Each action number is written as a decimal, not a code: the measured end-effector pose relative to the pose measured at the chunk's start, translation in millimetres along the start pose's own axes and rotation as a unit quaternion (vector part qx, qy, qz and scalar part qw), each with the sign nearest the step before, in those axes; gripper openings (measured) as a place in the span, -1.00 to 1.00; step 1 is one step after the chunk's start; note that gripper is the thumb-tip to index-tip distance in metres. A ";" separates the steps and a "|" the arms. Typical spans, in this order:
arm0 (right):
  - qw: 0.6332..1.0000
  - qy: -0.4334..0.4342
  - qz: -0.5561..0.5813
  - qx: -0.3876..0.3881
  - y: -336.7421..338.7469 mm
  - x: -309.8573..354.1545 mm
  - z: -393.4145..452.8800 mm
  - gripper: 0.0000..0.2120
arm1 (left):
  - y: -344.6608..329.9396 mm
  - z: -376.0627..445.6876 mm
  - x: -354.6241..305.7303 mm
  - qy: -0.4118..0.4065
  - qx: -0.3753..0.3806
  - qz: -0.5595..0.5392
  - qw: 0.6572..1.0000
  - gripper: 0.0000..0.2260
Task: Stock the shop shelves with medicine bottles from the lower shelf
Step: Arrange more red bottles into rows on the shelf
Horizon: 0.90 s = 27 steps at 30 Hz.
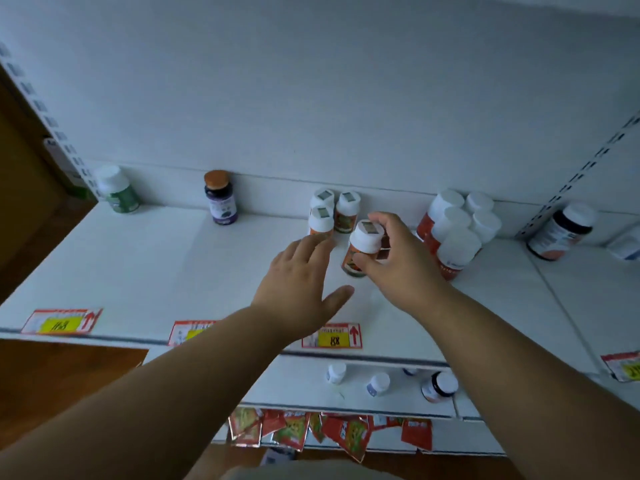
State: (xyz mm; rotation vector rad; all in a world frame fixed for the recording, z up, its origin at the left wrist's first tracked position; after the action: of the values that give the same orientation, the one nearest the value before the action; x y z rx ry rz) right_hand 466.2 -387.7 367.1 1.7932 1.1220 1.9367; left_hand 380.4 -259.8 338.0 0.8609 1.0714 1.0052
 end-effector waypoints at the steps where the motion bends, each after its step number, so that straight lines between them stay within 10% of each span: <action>1: 1.000 -0.003 -0.013 -0.012 -3.1 1.4 9.3 -0.38 | 0.1 9.9 6.8 -0.014 0.000 0.018 1.000 -0.33; 27: 0.990 0.036 -0.097 -0.098 -37.0 -10.5 2.0 -0.45 | -8.2 2.3 20.0 -0.037 0.006 0.029 0.999 -0.30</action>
State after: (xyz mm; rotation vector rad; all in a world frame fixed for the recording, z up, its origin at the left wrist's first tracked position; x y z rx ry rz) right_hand 459.1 -369.4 333.9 1.4683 1.0454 1.9348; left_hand 387.6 -243.7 325.3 0.9366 0.9948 1.0091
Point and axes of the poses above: each hand's wrist, its own z-axis towards the middle knuckle, its own y-axis out of the back of the hand, x = y × z, the point moved 7 cm from there along z, towards the middle knuckle, and after that the axes turned 12 degrees about -y, right-handed, at the moved point
